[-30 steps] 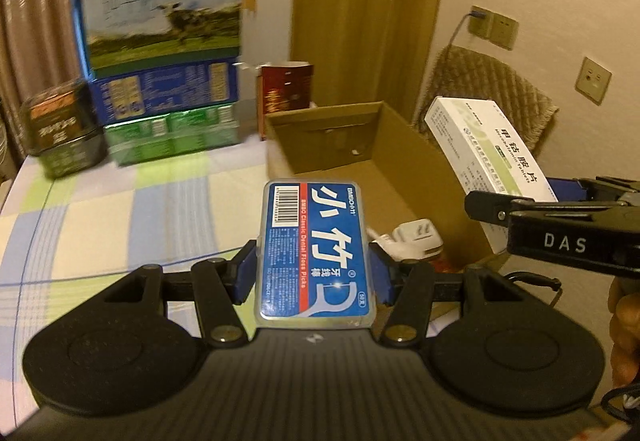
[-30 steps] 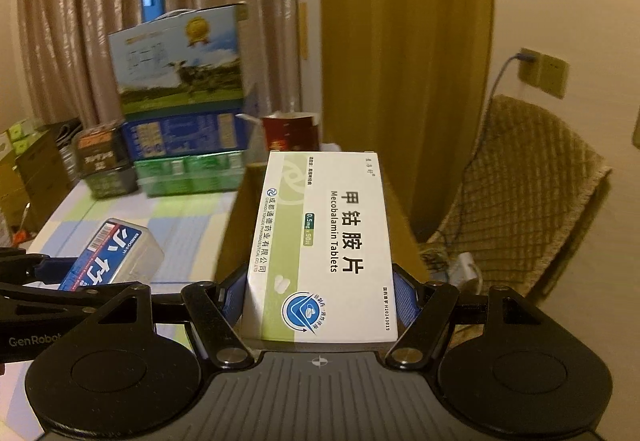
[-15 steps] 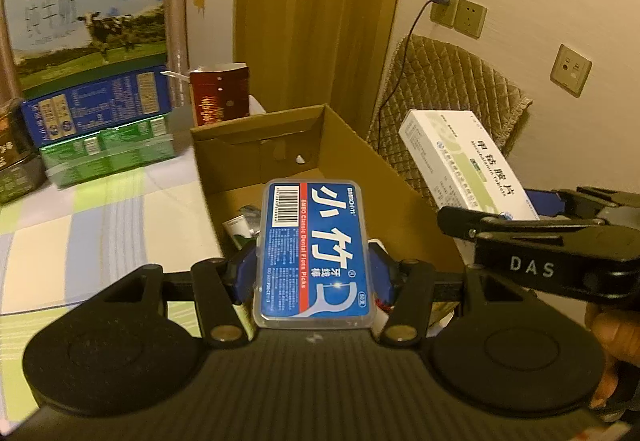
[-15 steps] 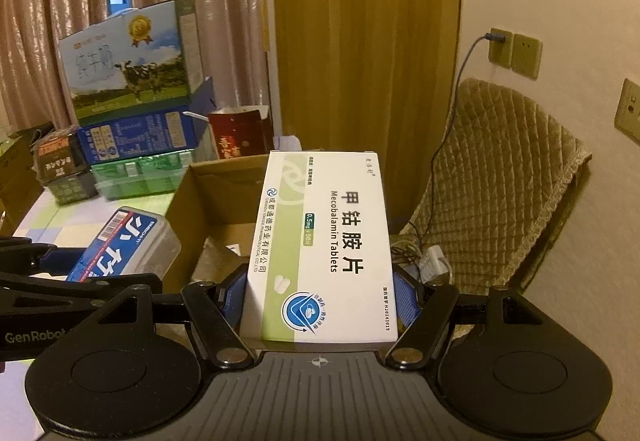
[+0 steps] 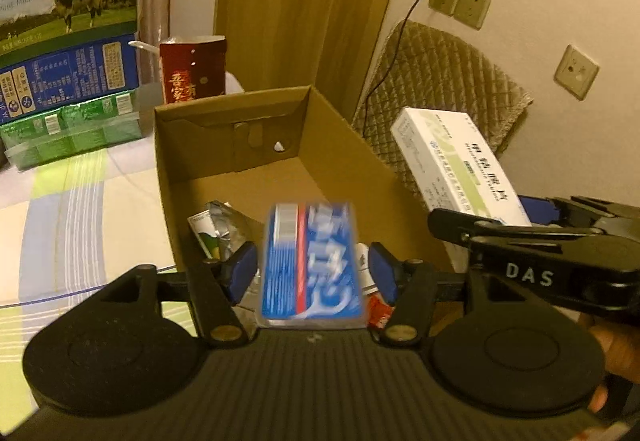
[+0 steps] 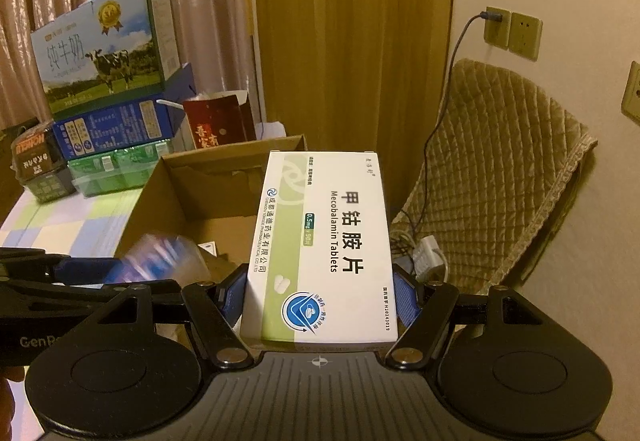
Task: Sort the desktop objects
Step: 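Open both grippers to drop the floss case and medicine box into the box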
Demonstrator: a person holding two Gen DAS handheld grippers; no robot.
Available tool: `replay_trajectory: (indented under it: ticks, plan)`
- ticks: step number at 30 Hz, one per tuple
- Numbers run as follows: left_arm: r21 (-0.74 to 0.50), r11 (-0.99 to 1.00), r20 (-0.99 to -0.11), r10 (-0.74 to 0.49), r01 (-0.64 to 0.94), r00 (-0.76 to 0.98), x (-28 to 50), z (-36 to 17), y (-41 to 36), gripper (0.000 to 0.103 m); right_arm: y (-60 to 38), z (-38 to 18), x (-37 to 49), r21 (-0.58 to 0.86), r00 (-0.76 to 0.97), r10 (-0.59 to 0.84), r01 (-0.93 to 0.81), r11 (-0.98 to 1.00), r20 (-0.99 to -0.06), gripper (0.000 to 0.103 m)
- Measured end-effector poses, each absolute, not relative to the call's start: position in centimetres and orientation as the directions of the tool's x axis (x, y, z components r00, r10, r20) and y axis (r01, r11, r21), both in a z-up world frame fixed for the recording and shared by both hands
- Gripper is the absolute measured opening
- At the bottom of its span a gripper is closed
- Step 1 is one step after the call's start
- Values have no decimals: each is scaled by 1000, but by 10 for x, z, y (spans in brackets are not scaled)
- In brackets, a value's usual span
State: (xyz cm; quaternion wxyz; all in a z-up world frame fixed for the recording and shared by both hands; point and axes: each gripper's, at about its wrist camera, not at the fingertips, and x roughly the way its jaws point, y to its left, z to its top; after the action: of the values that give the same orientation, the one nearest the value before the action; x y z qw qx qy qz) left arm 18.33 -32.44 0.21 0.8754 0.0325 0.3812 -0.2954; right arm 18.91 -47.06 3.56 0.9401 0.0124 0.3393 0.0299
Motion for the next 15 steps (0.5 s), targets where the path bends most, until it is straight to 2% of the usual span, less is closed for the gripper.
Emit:
replay_trajectory:
  ticks: [15]
  plan:
    - [-110, 867, -685, -420, 486, 595, 189, 11, -286, 59, -444, 33, 205, 82, 751, 133, -104, 991, -647, 68]
